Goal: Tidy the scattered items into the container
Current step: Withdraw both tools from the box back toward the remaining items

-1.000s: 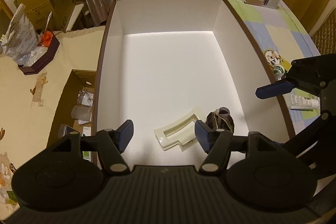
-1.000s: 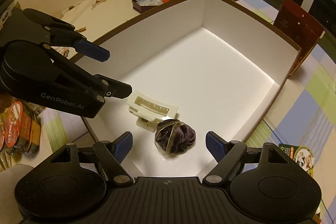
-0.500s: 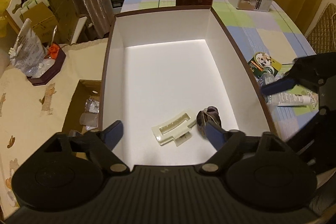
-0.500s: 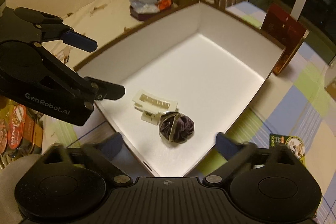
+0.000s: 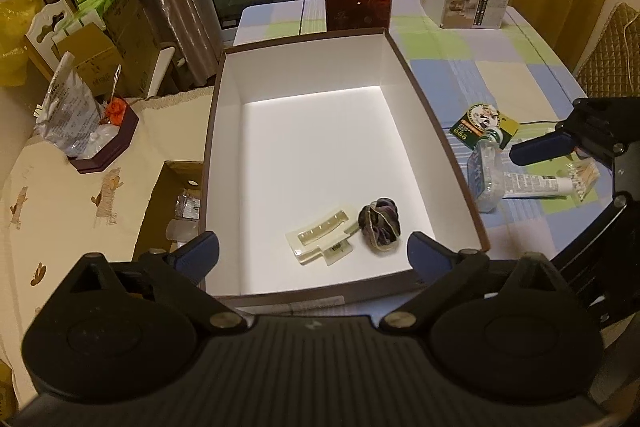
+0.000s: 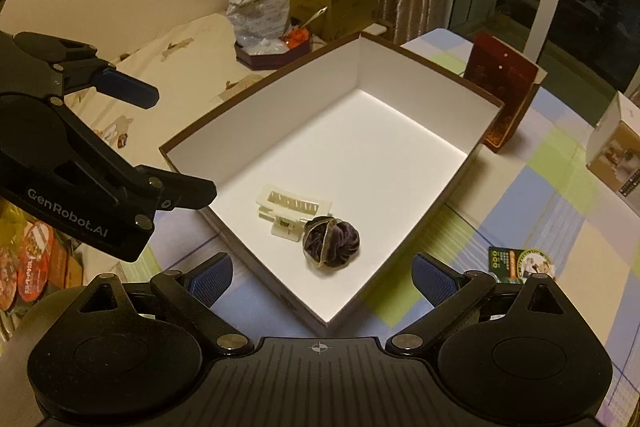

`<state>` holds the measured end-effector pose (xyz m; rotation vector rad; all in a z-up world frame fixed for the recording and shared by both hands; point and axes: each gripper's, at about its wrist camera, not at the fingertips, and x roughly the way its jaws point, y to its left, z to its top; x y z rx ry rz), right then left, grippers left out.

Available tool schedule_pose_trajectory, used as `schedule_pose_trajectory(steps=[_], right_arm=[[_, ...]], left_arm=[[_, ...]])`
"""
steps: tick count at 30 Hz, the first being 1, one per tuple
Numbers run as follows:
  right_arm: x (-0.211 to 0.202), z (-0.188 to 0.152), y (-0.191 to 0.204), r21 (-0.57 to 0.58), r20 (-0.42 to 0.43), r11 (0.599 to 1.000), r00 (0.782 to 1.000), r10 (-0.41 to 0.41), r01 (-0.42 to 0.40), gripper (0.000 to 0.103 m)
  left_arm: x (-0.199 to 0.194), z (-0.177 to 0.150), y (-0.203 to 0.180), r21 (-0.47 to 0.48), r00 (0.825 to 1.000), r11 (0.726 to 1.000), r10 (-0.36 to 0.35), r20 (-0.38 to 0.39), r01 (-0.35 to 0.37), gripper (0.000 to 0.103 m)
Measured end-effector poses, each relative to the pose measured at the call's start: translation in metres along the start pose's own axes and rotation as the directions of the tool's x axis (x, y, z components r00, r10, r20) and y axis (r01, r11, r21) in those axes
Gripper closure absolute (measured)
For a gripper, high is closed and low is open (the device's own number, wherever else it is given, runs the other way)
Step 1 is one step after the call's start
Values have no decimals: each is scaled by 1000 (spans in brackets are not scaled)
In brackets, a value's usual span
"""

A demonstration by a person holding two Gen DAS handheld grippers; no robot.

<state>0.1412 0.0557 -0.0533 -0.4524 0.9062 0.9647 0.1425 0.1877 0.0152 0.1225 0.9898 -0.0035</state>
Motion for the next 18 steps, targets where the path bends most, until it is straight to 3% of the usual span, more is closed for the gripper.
schedule_pose_trajectory(steps=[18], right_arm=[[-80,-39,10,37,106,999,994,-19,15,2]], left_arm=[[-65,-15,-41,38,998,999,21,60,-24,3]])
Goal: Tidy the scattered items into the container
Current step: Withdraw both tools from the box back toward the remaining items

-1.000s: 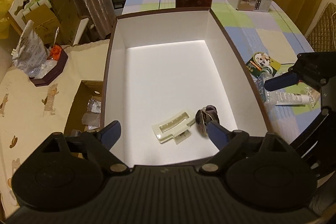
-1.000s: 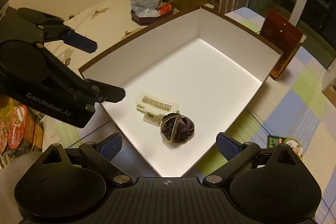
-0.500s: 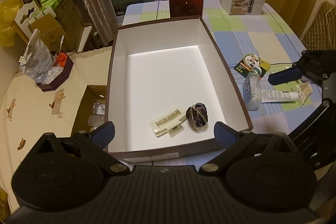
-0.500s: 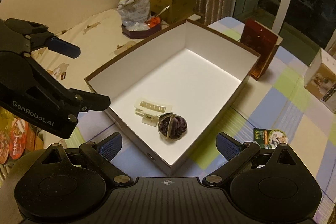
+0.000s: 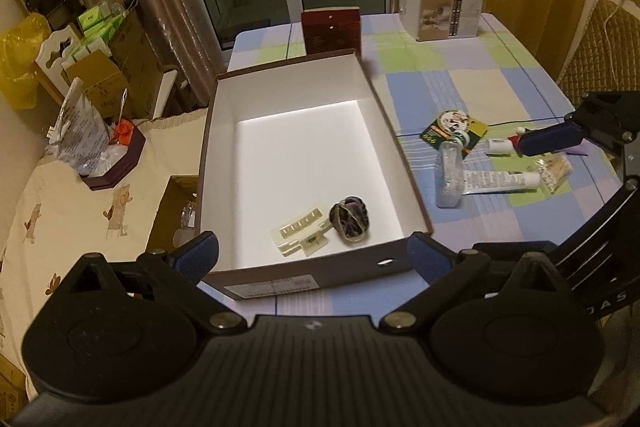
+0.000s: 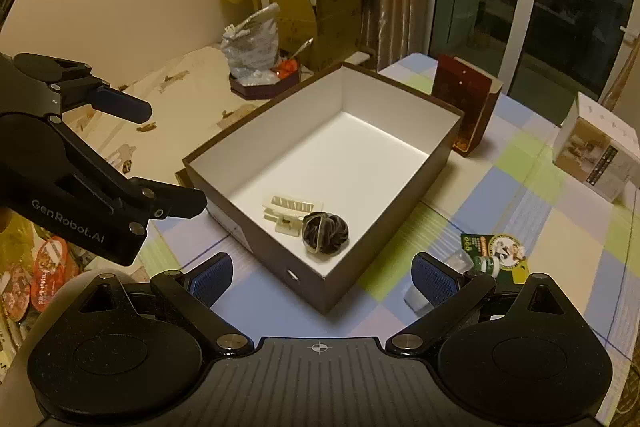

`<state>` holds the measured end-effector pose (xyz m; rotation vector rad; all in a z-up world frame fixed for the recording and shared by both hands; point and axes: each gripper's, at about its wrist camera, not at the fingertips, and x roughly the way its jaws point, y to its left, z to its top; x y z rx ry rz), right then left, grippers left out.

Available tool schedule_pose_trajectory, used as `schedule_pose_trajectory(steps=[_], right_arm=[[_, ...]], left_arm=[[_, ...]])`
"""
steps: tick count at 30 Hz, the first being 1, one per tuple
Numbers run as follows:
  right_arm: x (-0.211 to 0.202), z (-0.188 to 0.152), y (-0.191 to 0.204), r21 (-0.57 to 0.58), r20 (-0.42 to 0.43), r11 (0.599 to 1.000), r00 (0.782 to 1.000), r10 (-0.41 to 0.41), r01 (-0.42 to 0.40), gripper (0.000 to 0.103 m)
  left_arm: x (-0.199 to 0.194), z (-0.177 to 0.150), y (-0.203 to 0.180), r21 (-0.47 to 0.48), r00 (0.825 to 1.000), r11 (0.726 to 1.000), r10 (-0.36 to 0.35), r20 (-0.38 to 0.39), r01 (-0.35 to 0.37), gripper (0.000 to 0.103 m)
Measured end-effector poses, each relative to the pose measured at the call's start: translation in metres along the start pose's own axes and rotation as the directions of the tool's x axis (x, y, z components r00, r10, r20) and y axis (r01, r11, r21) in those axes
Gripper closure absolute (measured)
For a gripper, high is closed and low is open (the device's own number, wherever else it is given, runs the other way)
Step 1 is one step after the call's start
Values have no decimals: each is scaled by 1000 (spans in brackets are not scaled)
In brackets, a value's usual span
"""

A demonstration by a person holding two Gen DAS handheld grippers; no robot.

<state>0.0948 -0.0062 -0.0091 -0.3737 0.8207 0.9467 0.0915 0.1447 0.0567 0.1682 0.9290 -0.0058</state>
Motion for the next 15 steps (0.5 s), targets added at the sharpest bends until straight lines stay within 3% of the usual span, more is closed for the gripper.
schedule_pose_trajectory(steps=[15], right_arm=[[-63,-52,-14,70,72,997,997,-35,30,2]], left_arm=[[-40,-24,-42,-16,997,998,-63,40,64,3]])
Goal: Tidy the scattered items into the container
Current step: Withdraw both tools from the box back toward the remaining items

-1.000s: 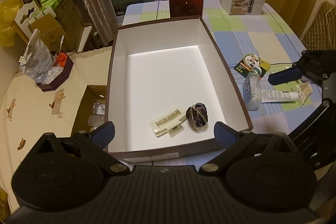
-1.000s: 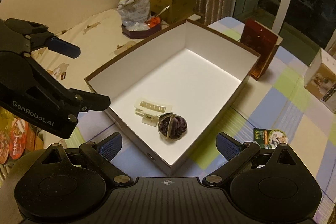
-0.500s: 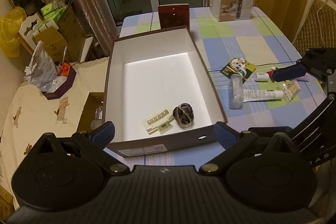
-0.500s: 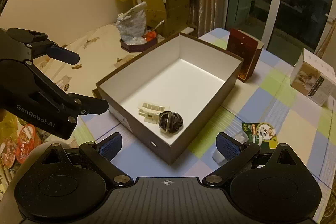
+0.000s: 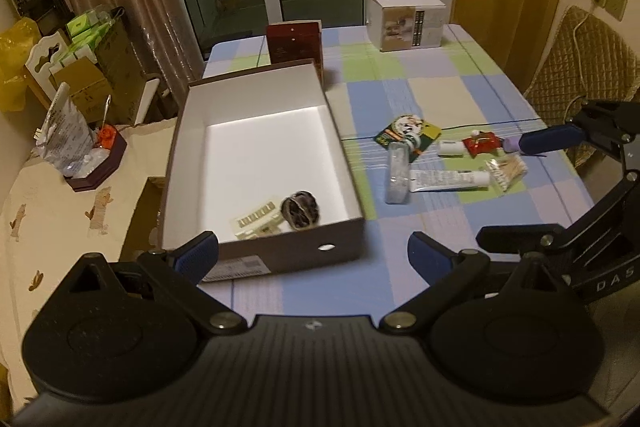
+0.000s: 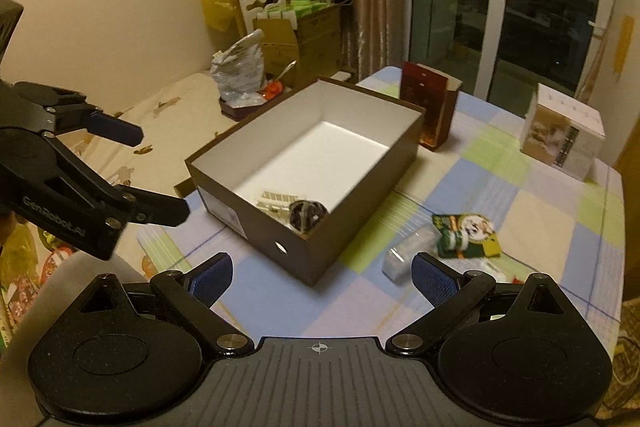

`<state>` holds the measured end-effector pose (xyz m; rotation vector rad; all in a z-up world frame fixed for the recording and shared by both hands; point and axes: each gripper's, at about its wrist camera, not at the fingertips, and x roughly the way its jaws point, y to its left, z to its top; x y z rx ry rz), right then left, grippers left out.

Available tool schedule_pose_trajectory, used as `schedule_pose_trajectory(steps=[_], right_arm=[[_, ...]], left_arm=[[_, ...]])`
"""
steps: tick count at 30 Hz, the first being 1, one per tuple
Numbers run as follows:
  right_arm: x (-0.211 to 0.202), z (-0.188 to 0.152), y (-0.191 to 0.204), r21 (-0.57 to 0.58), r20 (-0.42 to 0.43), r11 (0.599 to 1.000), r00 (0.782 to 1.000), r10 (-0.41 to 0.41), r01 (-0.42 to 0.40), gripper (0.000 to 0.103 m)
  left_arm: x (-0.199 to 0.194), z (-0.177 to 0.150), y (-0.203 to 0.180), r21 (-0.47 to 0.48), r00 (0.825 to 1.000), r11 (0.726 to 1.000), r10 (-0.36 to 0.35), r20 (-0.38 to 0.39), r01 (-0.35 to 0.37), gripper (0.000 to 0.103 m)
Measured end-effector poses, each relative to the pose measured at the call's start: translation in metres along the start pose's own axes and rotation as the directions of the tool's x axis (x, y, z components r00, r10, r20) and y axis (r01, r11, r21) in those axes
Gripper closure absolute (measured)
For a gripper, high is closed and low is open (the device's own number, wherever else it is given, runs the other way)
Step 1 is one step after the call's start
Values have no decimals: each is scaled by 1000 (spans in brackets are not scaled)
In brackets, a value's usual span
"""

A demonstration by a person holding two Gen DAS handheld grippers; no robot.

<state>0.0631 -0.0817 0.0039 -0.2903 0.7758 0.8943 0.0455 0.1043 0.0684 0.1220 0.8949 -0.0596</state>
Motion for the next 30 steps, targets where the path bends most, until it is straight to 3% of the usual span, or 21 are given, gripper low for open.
schedule_pose_trajectory(steps=[14,23,30], right_arm=[[-34,-68,-59,209,-50,970,992,-117,125,2],[-38,-91,-100,286,-98,939,980,-171,193,2],[-24,-100,-127,327,-146,917,971,-189,227,2]], left_arm=[[16,-33,-42,13,994,994,-107,-7,107,4],[46,-27,-75,105,983,977,-183,-15,184,5],[81,-18,-92,142,971,961,-230,-68,238,11]])
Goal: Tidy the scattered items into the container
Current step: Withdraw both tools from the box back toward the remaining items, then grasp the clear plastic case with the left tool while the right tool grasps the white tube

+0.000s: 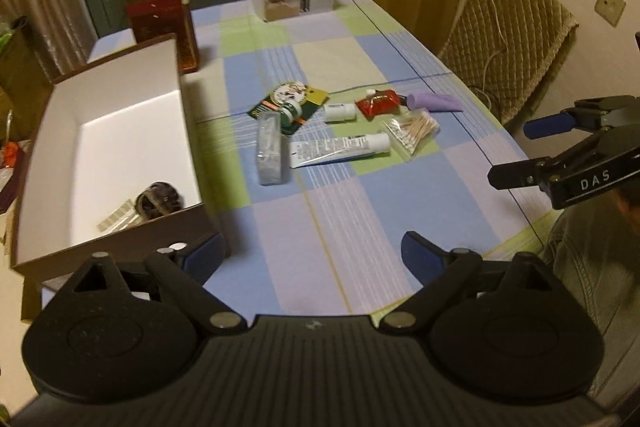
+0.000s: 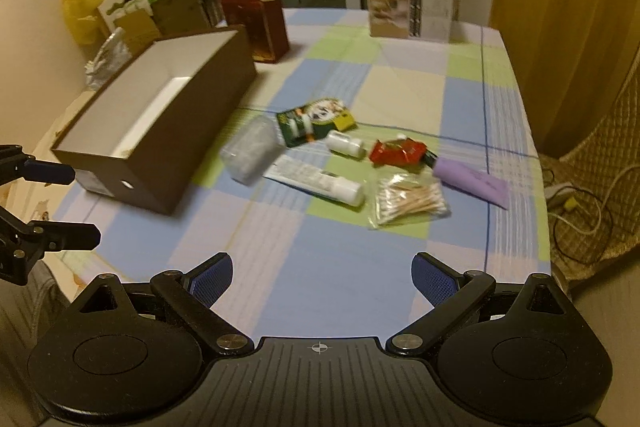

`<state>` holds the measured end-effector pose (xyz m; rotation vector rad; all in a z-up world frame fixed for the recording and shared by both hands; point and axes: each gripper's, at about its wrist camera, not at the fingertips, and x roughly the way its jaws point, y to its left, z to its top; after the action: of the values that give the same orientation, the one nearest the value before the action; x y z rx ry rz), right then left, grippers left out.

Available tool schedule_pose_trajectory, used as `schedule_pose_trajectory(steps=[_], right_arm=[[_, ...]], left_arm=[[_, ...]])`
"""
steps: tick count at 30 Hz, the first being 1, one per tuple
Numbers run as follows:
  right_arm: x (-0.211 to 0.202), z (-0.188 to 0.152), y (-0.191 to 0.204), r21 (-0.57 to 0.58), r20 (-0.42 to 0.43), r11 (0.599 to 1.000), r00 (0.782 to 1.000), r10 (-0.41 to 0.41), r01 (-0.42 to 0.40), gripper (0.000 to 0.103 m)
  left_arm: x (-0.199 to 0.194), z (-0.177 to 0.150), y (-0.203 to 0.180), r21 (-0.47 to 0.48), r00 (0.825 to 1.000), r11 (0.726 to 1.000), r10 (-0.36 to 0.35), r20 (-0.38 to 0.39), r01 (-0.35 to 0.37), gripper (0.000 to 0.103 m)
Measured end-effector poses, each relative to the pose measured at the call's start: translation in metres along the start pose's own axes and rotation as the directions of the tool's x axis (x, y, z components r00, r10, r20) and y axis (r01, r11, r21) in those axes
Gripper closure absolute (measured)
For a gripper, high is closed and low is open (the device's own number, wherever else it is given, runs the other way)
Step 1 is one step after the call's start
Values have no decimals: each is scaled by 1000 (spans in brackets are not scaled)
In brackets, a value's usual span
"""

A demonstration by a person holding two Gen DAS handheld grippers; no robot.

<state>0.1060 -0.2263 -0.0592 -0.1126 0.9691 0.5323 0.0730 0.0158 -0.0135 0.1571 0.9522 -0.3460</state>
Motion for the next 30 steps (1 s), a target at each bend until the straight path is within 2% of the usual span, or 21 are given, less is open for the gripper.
schedule_pose_trajectory(steps=[8,12,14,18,21,25,30], right_arm=[[40,9,-33,59,-65,997,997,-45,49,2],[60,19,-52,80,-82,995,995,-60,67,2],[68,24,-58,71,-81,995,995,-62,68,2],[85,37,-68,21,-71,999,997,-38,40,2],[98,44,-72,-35,-71,999,997,-20,18,2],[117,51,-77,-110,-83,994,997,-3,-7,2],[135,59,-80,-204,-100,978,995,22,-42,2]], left_arm=[[47,24,9,51,998,998,-26,-62,29,12],[71,47,19,91,995,994,-48,-84,56,28],[86,62,25,97,993,992,-67,-101,77,30],[117,90,30,161,988,982,-71,-137,93,31],[148,104,35,197,979,975,-60,-193,99,35],[188,111,46,183,961,980,-29,-275,82,51],[224,115,47,172,939,981,-23,-342,87,58]])
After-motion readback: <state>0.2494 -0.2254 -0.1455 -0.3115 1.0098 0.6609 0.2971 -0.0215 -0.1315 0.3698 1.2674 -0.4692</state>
